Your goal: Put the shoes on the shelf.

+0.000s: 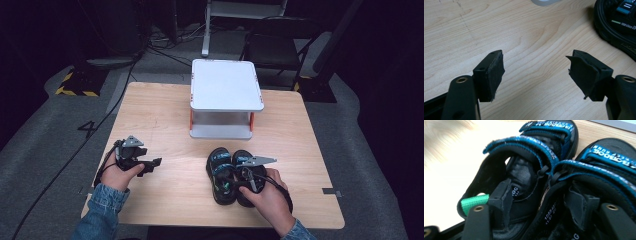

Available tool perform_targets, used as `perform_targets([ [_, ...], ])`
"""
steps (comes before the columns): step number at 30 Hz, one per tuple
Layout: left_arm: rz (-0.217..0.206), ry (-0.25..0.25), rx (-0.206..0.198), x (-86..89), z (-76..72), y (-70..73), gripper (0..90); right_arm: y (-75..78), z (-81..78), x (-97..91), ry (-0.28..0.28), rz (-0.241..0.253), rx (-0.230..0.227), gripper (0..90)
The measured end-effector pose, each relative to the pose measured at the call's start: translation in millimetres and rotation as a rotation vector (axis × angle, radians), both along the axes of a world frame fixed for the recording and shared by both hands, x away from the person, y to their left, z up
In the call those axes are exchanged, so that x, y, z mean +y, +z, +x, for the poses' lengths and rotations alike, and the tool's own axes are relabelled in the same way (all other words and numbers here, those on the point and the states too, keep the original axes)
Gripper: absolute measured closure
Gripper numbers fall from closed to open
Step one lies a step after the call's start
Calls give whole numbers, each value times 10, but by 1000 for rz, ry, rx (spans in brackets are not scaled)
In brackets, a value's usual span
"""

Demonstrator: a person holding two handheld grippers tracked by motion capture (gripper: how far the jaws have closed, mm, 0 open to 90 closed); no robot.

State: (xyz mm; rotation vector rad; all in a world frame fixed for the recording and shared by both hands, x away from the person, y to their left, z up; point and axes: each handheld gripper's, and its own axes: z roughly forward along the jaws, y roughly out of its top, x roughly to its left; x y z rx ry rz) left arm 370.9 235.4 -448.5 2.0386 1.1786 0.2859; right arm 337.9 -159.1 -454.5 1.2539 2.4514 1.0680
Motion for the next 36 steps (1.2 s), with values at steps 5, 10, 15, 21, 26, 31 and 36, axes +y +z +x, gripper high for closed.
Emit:
perform_targets([
  [5, 0, 6, 2, -4, -2, -4, 278, -28, 4, -9, 11, -13, 4, 499],
  [10, 1, -1, 5, -15, 2, -10, 278, -25, 65, -31, 35, -47, 39, 676],
  [15, -5, 9, 3, 7, 8, -6, 278, -11, 84, -70, 41, -30, 49, 745],
  [21, -8, 14, -5, 37, 1, 7, 279, 86, 101, -75, 44, -23, 66, 798],
  [26, -13, 22, -3, 67, -47, 0, 280, 216, 220, -40, 31, 39, 47, 796],
  [31, -19, 47, -9, 151, -128, 6, 282, 319, 494, 58, 0, 61, 11, 794],
  [36, -22, 70, -3, 235, -214, -11, 283, 372, 825, 166, -34, 57, -23, 795],
])
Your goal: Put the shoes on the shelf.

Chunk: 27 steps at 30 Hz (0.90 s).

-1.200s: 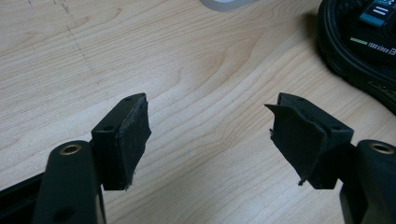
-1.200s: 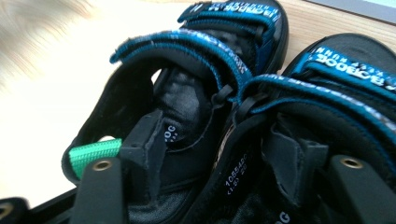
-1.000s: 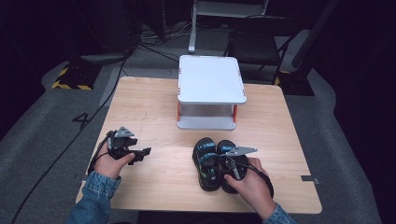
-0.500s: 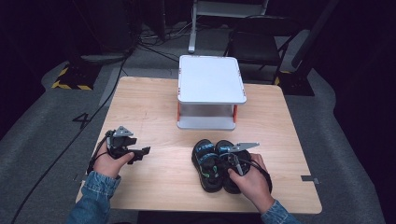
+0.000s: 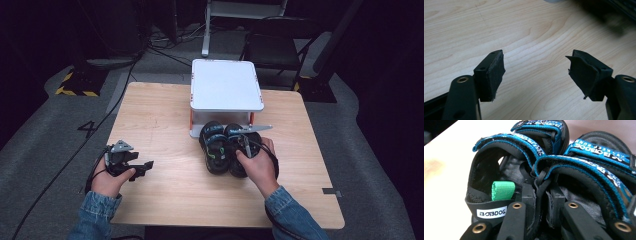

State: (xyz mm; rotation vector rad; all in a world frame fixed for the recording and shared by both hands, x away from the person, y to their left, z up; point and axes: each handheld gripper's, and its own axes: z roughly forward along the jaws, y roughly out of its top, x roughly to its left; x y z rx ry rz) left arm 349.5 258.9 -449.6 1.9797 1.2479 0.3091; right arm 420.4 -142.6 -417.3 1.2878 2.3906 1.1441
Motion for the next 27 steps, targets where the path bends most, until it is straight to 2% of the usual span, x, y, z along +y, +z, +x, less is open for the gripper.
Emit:
perform_targets([
  [7, -5, 33, 2, 122, -130, -17, 286, 5, 439, 115, -47, -6, -32, 822],
  [10, -9, 49, 5, 151, -173, -22, 286, 20, 591, 132, -76, 3, -68, 857],
  [12, -5, 46, 7, 174, -192, -27, 286, 45, 696, 124, -90, 23, -42, 858],
  [13, -10, 53, 6, 175, -201, -32, 285, 38, 723, 121, -90, 31, -39, 858],
  [15, -10, 56, 7, 181, -209, -32, 286, 8, 768, 118, -95, 2, -42, 858],
  [17, -10, 58, 7, 179, -209, -34, 285, -37, 788, 107, -101, -3, -39, 858],
  [19, -10, 55, 8, 168, -204, -36, 286, -118, 806, 91, -98, 4, -12, 857],
  [20, 0, 45, 5, 167, -196, -35, 285, -142, 803, 78, -95, 24, -15, 856],
  [22, -5, 45, 10, 143, -188, -37, 286, -146, 797, 67, -77, 23, -28, 851],
  [27, 0, 28, 10, 96, -142, -33, 285, -147, 739, 55, -49, -13, -46, 770],
])
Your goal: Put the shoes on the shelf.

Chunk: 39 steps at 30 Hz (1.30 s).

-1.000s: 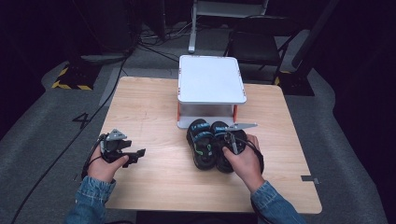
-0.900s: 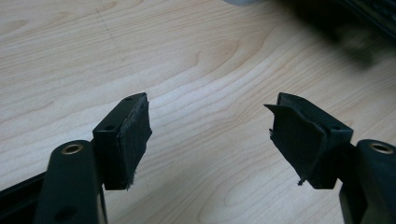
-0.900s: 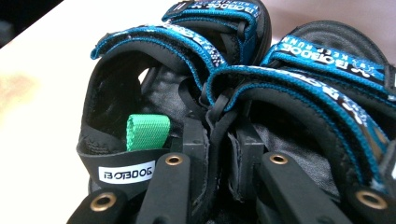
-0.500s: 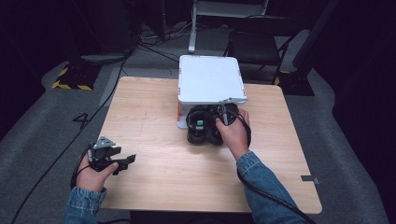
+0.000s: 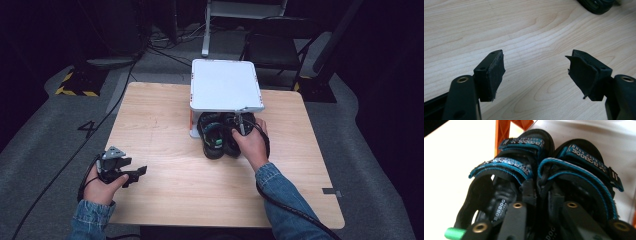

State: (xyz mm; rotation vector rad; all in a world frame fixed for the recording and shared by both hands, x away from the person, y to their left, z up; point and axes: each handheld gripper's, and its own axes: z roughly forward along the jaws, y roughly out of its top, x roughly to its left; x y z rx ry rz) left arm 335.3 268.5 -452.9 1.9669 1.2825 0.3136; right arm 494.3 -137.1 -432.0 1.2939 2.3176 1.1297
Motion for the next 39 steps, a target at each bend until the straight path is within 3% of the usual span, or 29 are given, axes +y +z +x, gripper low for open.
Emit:
perform_targets([
  [3, -1, -8, 3, -32, 32, -3, 285, -2, -43, -8, 13, -24, -38, 695],
  [8, 0, -32, -1, -112, 94, 6, 285, 78, -144, -29, 32, -34, -62, 579],
  [13, 10, -71, -5, -238, 160, 27, 285, 186, -307, -153, 26, 22, -100, 525],
  [17, 18, -118, -16, -387, 194, 53, 285, 272, -485, -295, 36, 44, -167, 502],
  [19, 17, -143, -26, -484, 209, 64, 283, 292, -569, -377, 42, 60, -225, 469],
  [21, 15, -162, -30, -588, 216, 77, 281, 296, -652, -462, 29, 57, -247, 459],
  [23, 7, -185, -38, -708, 224, 84, 277, 283, -740, -539, 18, 60, -223, 469],
  [28, -19, -220, -40, -963, 224, 80, 236, 194, -931, -674, 0, 44, -191, 357],
  [30, -23, -235, -47, -1053, 220, 77, 228, 152, -982, -718, 18, 36, -166, 350],
  [32, -16, -240, -55, -1144, 216, 65, 225, 108, -1022, -746, 40, 60, -155, 352],
  [34, -10, -241, -59, -1204, 215, 51, 224, 74, -1054, -766, 78, 30, -140, 351],
  [39, -4, -242, -77, -1329, 211, 13, 257, -16, -1114, -771, 72, 21, -121, 349],
])
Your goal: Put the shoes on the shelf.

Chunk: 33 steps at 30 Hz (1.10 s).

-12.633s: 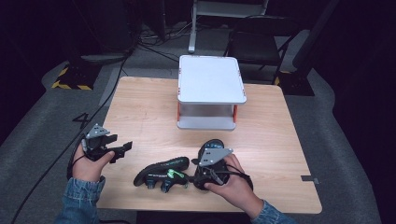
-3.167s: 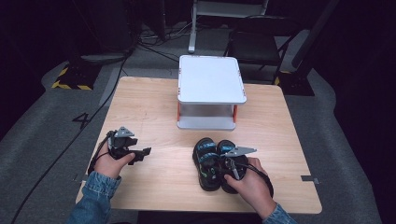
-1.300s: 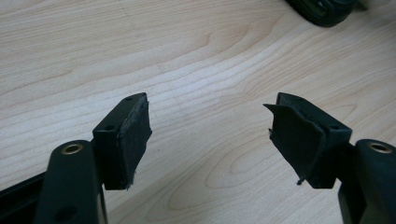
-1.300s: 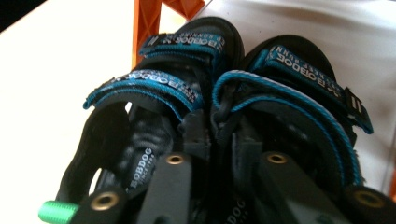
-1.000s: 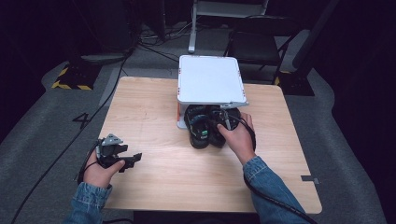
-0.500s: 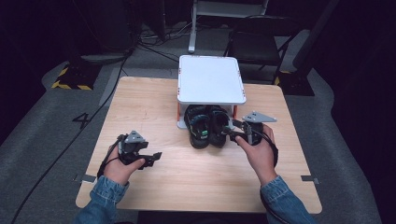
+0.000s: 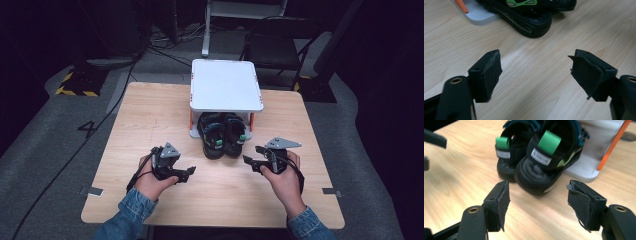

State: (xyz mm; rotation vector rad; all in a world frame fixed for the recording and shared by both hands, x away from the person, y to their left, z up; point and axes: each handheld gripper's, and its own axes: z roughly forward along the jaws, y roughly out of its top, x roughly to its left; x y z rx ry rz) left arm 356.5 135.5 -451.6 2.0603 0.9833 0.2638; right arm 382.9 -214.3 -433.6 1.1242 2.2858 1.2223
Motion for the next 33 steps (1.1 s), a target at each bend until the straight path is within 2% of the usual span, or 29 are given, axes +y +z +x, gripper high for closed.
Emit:
perform_targets([
  [3, -10, -17, -22, -62, -16, -26, 312, -57, -25, 7, -6, -12, 7, 368],
  [4, -7, -23, -22, -81, -25, -38, 335, -76, -38, 13, -12, -14, 23, 380],
  [6, 16, -26, -29, -115, -41, -65, 384, -111, -70, 21, -33, -12, 55, 412],
  [8, 38, -31, -23, -155, -50, -82, 425, -144, -90, 40, -48, -6, 59, 417],
  [10, 25, -30, -40, -185, -57, -87, 447, -174, -110, 62, -56, -11, 50, 423],
  [13, 0, -23, -43, -249, -63, -128, 460, -212, -127, 87, -55, -13, 55, 438],
  [18, 6, -21, -28, -337, -58, -215, 503, -300, -105, 126, -58, 0, 93, 451],
  [21, 8, -30, -9, -392, -47, -246, 642, -340, -94, 136, -62, 23, 109, 472],
  [23, 12, -32, -13, -422, -26, -258, 724, -366, -83, 137, -65, 31, 118, 485],
  [25, 13, -38, -10, -469, 2, -281, 771, -389, -72, 147, -66, 33, 121, 496],
  [27, 10, -40, -12, -507, 26, -305, 791, -414, -63, 177, -64, 24, 118, 496],
  [30, 26, -77, -10, -573, 67, -357, 798, -453, -49, 215, -57, 8, 113, 495],
  [32, 33, -106, -25, -598, 95, -378, 797, -476, -33, 224, -55, 8, 111, 495],
  [33, 21, -112, -26, -613, 107, -390, 797, -481, -28, 224, -58, 8, 111, 496],
])
